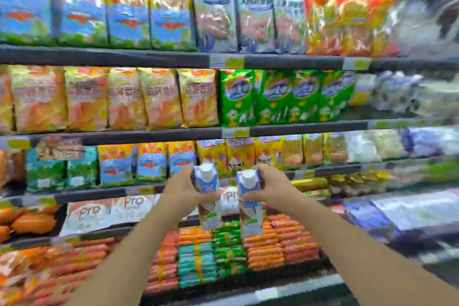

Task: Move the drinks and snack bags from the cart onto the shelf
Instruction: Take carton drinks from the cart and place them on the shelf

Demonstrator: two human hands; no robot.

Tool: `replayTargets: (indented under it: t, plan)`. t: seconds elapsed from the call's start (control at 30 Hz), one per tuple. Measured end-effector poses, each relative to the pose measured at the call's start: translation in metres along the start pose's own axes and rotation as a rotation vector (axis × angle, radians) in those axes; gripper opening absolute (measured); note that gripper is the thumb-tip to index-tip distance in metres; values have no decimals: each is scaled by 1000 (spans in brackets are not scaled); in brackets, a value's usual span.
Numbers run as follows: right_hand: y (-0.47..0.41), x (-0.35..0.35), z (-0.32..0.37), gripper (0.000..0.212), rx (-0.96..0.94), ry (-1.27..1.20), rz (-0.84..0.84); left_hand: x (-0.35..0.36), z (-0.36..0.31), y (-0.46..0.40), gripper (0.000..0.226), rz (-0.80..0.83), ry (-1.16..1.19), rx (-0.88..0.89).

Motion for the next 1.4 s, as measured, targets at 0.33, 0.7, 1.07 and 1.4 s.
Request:
replayTargets:
  t: [0.33, 0.7, 1.07, 1.4]
  plan:
    - [38, -186, -166, 53, 186, -165, -220, 230, -133, -75, 58, 253, -82, 167]
    - [90, -372, -308, 68, 274, -203, -442, 439, -287, -126, 55, 336, -155, 335]
    - [35, -478, -382, 45, 281, -179, -555, 533, -363, -223, 62, 313, -161, 425]
    - [-83, -564, -395, 39, 198, -154, -606, 538, -435, -348, 63, 229, -129, 475]
Point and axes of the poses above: each hand's wrist, its own y-axis away from the middle knuckle, its own x-axis out of the palm, z = x × y, the point moved 6 cm from there along -y, towards the middle knuckle, and after that the axes turned 1 degree about x, right-handed, at the moved point
